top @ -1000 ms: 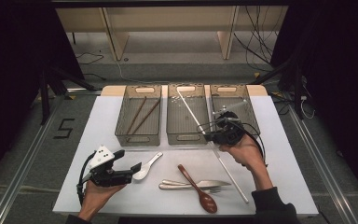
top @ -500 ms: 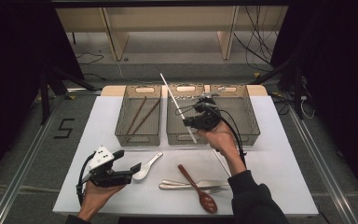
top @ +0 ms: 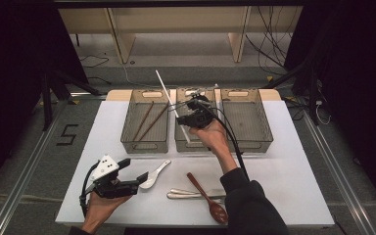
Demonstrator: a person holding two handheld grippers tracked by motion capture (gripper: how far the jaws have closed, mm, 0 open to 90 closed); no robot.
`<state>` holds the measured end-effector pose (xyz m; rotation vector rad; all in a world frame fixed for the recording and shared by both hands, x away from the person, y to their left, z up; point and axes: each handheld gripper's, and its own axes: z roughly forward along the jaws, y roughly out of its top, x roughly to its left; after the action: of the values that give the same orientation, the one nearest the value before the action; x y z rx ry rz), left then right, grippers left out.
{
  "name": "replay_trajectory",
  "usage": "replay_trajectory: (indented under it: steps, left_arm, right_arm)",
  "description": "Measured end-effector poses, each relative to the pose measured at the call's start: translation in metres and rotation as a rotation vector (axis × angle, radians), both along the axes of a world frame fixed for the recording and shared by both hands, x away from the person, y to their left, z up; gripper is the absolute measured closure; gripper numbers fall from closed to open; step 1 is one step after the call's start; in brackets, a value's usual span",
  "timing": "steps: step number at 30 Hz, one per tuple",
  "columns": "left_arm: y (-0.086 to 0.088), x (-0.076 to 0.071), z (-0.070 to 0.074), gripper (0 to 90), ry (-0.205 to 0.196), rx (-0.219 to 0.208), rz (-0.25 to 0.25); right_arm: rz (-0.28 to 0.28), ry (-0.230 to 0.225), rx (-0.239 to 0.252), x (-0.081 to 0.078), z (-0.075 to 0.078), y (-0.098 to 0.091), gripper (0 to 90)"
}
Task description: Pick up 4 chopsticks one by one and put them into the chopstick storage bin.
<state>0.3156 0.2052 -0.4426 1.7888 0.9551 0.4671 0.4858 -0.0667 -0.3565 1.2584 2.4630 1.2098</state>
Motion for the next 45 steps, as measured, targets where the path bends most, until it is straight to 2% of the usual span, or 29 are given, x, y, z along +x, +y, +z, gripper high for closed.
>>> replay_trajectory:
  steps: [9,23,38,41,45]
  left_arm:
    - [0.000,-0.002,0.000,17.1,-0.003,-0.004,-0.009]
    - [0.001,-0.004,0.000,17.1,-0.017,-0.016,-0.019]
    - [0.000,-0.004,0.000,17.1,-0.018,-0.015,-0.021]
    - [0.000,-0.004,0.000,17.1,-0.020,-0.017,-0.023]
    - [0.001,-0.004,0.000,17.1,-0.021,-0.020,-0.021]
  right_arm:
    - [-0.012,0.011,0.039,0.012,-0.005,0.016,84.9]
    - [-0.008,0.016,0.039,0.027,-0.012,0.050,84.9]
    - [-0.003,0.031,0.055,0.033,-0.020,0.067,84.9]
    - [0.002,0.029,0.038,0.034,-0.021,0.071,84.9]
    - [-0.004,0.037,0.039,0.036,-0.024,0.074,84.8]
